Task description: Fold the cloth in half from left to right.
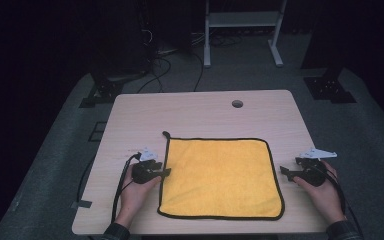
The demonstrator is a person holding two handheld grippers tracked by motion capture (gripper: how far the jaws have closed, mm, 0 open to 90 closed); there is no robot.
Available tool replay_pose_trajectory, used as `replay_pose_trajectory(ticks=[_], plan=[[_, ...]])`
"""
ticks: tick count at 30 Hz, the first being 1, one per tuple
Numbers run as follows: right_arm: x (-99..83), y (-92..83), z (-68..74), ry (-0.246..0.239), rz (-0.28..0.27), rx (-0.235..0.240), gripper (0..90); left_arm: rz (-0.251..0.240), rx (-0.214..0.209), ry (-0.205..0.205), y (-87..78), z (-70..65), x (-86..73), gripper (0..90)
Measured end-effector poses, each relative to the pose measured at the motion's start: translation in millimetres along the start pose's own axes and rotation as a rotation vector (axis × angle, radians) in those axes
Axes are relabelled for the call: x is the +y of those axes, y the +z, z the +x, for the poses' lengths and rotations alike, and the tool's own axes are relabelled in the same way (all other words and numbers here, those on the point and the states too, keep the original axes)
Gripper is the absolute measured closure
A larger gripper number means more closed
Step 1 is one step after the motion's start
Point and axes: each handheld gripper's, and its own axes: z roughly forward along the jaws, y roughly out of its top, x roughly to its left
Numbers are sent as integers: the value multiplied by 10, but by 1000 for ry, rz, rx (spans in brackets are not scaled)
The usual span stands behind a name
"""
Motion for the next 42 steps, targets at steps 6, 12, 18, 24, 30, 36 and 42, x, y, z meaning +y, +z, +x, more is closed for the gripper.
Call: replay_pose_trajectory(ticks=[6,12,18,24,30,36,42], plan=[[0,0,0,-1,0,1,229,-13,41,3,9,-43,-17,630],[1,1,1,-1,1,2,226,-26,22,-3,21,-51,-28,761],[1,1,1,-1,1,2,226,-31,7,-23,55,-57,-4,856],[1,1,2,-2,3,4,217,-23,-28,-78,8,64,-26,864],[2,2,3,-3,4,6,214,-32,-19,-97,-75,140,-38,864],[2,2,3,-3,5,7,212,-45,6,-137,-219,311,-90,864],[3,3,4,-3,5,7,210,-50,40,-160,-355,439,-135,864]])
